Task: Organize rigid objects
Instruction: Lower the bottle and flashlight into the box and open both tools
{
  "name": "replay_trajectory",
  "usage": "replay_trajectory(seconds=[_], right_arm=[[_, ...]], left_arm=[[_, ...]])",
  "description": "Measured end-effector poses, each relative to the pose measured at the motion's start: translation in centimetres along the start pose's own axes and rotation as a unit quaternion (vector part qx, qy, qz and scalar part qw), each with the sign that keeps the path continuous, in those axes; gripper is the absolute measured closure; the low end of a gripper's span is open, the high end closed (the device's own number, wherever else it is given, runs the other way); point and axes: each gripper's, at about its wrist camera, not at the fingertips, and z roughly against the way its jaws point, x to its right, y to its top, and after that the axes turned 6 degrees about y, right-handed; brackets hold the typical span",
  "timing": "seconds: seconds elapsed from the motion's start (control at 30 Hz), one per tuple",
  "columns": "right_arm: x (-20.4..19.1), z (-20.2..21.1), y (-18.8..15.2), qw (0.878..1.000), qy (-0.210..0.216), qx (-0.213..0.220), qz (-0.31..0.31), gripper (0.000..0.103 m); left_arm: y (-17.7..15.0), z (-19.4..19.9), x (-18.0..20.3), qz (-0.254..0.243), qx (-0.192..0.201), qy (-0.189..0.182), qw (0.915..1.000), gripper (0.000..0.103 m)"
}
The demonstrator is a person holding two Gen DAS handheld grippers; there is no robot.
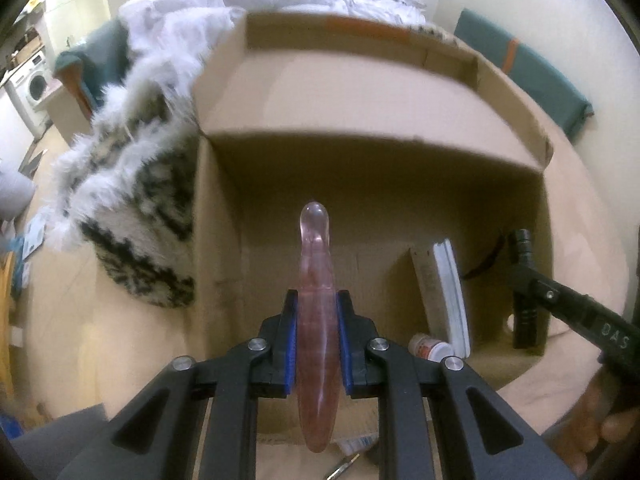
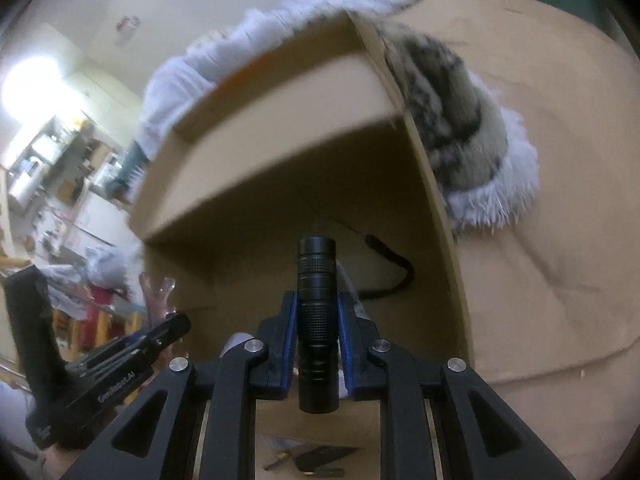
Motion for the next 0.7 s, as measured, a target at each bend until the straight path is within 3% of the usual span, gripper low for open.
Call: replay_trajectory(seconds=[0.33,0.7], right_arm=[[0.6,-2.7,-0.8,0.997,-0.052,-0.050,0.003,0.083],[0.6,-3.9,-0.8,0.994,-0.088,-0.064,0.016,0.083]], left_arm=[[-0.9,-2.6,1.0,-0.017,-0.008,0.019,0.9996,0.087],[-1.6,-4.0,1.7,-0.027,-0.023,0.028,0.9990,0.087]])
